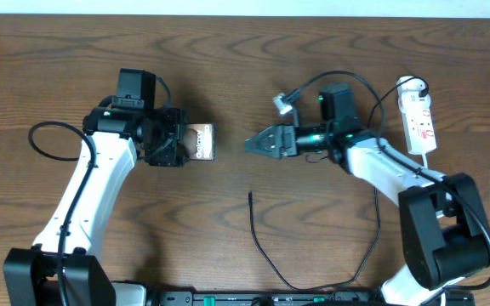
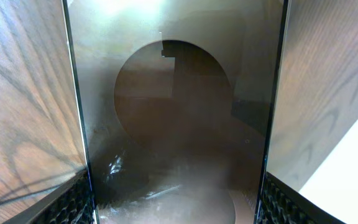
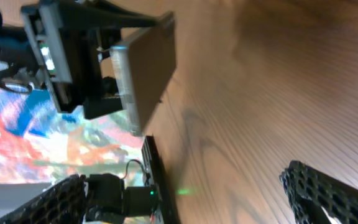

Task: Plug charger to phone and switch on socket
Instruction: 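Move the right gripper toward the held box's lower edge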

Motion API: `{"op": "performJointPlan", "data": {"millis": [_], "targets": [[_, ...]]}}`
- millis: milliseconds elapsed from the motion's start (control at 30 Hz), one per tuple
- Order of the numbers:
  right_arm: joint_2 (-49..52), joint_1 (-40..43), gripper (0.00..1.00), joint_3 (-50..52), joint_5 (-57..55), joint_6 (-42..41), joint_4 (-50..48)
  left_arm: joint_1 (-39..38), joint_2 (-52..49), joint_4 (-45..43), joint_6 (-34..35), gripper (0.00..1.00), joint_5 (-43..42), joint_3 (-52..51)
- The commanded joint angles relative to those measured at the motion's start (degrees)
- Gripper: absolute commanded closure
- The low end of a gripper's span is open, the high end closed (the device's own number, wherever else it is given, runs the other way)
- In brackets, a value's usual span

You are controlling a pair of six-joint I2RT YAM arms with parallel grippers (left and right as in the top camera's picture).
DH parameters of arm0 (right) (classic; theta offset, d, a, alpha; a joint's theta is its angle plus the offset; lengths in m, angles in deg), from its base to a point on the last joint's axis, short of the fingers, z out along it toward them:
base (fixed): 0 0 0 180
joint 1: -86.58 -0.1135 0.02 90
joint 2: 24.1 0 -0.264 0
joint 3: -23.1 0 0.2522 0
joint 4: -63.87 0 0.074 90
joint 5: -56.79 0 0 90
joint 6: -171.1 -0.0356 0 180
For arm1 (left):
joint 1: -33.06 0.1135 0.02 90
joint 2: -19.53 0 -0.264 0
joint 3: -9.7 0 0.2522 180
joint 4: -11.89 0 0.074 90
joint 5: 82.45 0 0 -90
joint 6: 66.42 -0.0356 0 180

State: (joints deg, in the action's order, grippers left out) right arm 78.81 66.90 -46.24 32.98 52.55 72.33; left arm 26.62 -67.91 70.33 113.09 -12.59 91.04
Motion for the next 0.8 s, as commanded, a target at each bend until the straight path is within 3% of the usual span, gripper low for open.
{"op": "performJointPlan", "data": {"millis": [0, 367, 533, 767], "targets": [[0.5, -3.3, 0.01, -0.8, -5.8, -3.7, -1.6, -1.8, 1.3, 0.1, -0.9, 0.93, 4.2, 1.6], [0.5, -6.5, 0.01, -0.8, -10.2, -7.4, -4.8, -2.5, 1.3, 0.5, 1.7, 0.93, 4.1, 1.5], [0.5, -8.2, 0.01, -0.8, -13.2, -9.4, -9.2, -4.9, 1.3, 1.5, 8.0, 0.93, 3.7, 1.5], [0.5, -10.6, 0.01, -0.8, -16.9, -13.4, -11.8, -7.7, 1.3, 1.1, 11.4, 0.93, 3.7, 1.5]]}}
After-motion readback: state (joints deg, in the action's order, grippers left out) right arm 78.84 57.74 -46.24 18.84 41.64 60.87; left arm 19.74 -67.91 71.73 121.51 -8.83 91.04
